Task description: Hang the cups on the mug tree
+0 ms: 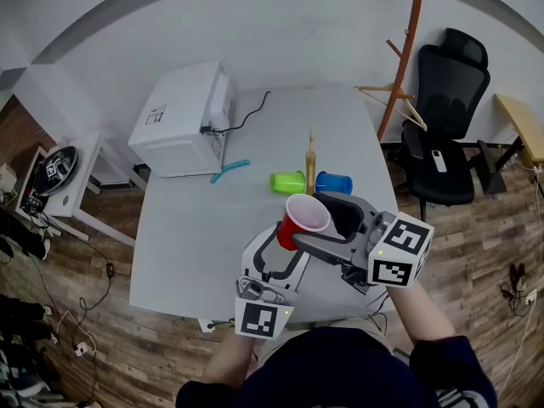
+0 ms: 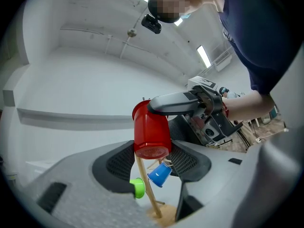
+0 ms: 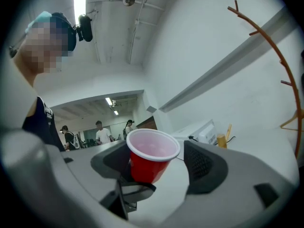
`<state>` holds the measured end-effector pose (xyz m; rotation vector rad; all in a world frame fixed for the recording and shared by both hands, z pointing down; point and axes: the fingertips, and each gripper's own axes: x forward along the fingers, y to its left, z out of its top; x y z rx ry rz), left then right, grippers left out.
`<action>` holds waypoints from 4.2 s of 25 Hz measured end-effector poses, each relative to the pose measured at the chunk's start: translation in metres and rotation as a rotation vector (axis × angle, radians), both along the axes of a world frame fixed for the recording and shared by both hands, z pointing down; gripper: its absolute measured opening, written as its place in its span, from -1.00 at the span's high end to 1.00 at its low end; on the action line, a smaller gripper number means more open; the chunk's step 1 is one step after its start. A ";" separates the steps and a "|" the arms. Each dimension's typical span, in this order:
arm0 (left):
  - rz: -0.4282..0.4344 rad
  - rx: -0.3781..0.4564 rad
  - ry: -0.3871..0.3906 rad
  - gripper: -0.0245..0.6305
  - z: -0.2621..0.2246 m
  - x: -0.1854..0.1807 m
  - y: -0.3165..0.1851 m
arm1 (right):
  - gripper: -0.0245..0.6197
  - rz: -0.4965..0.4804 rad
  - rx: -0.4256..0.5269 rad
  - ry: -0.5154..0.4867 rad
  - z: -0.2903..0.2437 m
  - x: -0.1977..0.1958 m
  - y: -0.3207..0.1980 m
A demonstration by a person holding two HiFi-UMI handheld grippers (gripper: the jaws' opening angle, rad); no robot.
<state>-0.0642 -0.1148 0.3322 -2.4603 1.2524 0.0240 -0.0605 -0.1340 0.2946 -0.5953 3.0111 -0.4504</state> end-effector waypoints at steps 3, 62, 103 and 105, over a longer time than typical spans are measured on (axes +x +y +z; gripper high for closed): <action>-0.009 -0.010 -0.006 0.19 0.001 -0.003 -0.003 | -0.07 0.025 0.016 0.014 -0.002 0.007 -0.003; -0.081 -0.081 -0.144 0.19 0.007 0.014 -0.072 | -0.06 0.207 -0.017 0.058 0.035 0.066 0.031; -0.056 -0.129 -0.141 0.10 0.006 0.023 -0.089 | -0.06 0.241 -0.009 0.084 0.044 0.062 0.026; -0.054 -0.128 -0.139 0.10 0.004 0.023 -0.087 | -0.06 0.244 -0.009 0.086 0.044 0.062 0.026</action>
